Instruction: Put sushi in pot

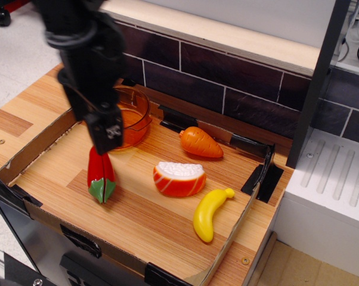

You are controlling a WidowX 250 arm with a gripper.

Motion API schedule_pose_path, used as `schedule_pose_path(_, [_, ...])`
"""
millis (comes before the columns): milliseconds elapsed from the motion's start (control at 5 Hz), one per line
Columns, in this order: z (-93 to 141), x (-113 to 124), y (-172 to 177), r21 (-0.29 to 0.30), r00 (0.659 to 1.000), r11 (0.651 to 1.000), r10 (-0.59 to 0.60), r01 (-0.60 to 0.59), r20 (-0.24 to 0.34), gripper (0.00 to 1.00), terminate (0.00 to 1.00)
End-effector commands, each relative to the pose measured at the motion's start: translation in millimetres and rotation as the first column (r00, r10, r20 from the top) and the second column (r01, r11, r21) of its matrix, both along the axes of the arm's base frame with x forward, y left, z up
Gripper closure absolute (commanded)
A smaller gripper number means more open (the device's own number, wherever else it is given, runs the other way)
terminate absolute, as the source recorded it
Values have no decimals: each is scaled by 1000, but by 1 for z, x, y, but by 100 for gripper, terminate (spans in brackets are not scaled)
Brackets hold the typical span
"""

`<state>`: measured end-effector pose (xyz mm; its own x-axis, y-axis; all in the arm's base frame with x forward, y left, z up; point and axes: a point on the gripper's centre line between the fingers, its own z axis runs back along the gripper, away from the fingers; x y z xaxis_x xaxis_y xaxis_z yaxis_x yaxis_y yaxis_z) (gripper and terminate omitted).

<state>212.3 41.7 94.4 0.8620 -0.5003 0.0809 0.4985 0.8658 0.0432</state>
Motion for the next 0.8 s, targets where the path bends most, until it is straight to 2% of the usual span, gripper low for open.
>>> schedule_pose_path(0, [-3, 11, -30, -1, 986, 986, -165, 165, 39, 0, 0])
schedule_pose_path(200, [-2, 18, -40, -7, 980, 980, -199, 199, 30, 0, 0])
schedule_pose_path(400, [-12, 29, -46, -10, 973, 973, -230, 230, 9, 0, 0])
schedule_pose_path(600, [-25, 35, -51, 11, 967, 967, -253, 253, 2, 0, 0])
